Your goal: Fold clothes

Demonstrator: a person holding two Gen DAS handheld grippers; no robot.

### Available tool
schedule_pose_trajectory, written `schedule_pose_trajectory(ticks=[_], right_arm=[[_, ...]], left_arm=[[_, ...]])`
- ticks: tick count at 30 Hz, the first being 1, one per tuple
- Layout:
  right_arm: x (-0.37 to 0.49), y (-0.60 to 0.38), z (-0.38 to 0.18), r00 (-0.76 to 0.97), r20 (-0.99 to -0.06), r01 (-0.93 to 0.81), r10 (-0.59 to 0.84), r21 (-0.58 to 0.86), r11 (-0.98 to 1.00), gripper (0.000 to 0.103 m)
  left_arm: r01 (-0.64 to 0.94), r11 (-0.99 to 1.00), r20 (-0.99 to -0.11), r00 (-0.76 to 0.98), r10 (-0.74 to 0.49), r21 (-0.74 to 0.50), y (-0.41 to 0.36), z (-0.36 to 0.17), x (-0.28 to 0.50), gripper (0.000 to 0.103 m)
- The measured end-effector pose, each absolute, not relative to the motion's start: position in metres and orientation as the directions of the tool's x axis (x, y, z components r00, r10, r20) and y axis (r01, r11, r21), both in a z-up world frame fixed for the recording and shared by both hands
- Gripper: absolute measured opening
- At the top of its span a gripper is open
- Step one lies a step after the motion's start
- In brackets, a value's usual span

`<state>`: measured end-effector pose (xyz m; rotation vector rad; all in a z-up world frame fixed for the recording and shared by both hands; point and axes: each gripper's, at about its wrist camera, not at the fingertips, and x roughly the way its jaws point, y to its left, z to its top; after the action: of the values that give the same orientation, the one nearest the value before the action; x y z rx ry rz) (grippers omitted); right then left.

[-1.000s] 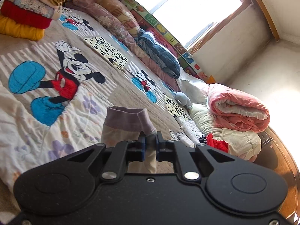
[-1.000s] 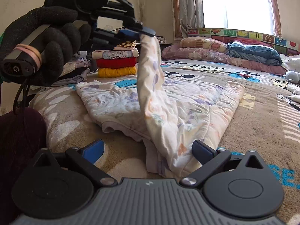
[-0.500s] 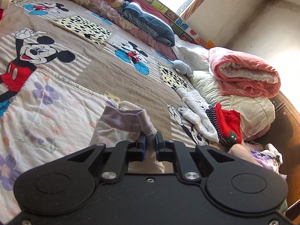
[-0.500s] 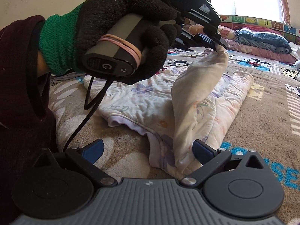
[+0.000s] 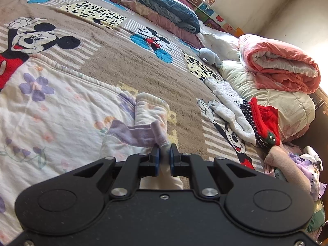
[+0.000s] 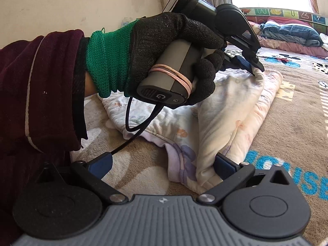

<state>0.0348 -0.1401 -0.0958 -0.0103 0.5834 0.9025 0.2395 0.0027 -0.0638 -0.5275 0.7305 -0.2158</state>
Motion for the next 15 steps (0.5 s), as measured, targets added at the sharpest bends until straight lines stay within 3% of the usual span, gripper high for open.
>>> schedule_pose_trajectory(ticks=[7,11,15], right_arm=[[0.03,-0.145,-0.092,0.48,-0.478,-0.736,0.735,0.236,0.634,0.103],[0.025,-0.15,-0.093,0.496,-0.468,-0.72,0.732,0.249,0.647,0.103],[0.017,-0.157,-0.089,0.51,-0.473,-0.71,0.719,0.24,0.662,0.102]], left_arm=[[0.044,0.909,-0.656,0.678,-0.332,-0.415,-0.009,-0.078,0.254,0.007],[0.081,0.911,-0.633,0.694,-0.343,-0.405,-0.01,-0.068,0.253,0.025],[0.143,0.939,-0.597,0.739,-0.312,-0.313,-0.005,-0.048,0.232,0.027]])
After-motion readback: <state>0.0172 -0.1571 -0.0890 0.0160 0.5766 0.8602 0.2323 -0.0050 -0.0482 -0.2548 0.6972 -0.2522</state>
